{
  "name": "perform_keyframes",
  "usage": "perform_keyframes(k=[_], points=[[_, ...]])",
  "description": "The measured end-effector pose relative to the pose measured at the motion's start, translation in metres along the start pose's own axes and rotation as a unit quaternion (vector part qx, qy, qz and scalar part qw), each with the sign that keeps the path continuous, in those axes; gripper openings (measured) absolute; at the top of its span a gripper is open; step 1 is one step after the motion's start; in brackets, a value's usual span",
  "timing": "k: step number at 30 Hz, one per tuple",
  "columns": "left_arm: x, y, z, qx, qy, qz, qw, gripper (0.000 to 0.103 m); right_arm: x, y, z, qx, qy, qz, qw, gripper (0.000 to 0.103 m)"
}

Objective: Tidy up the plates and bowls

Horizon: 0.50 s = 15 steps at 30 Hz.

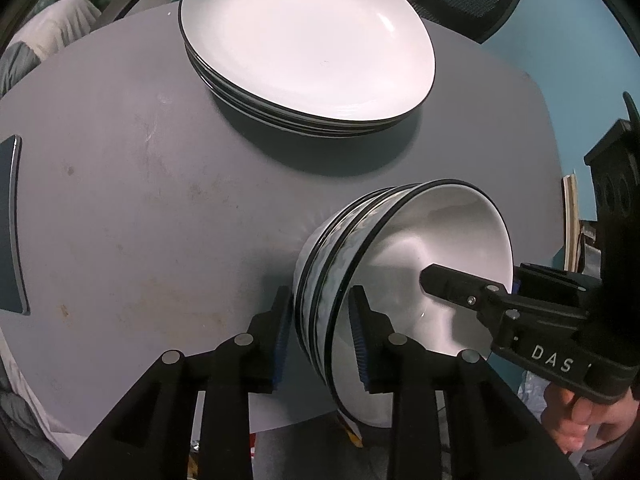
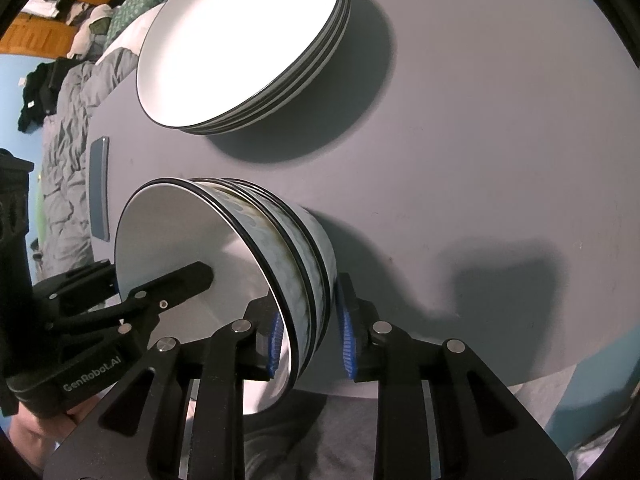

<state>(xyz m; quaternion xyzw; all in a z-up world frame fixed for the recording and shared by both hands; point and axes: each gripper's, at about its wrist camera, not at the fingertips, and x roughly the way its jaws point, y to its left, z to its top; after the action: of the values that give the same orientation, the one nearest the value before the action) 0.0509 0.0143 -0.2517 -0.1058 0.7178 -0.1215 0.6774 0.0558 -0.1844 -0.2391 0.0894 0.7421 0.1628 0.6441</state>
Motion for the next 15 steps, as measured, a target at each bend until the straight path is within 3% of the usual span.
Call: perform_keyframes(k=[15], points=[[0.001,-0.011,-0.005,-0.021,0.0,0.025,0.9995,0.032,0.002,0.006,0.002,-0.003,0.011,-0.001,1.0,0.022]])
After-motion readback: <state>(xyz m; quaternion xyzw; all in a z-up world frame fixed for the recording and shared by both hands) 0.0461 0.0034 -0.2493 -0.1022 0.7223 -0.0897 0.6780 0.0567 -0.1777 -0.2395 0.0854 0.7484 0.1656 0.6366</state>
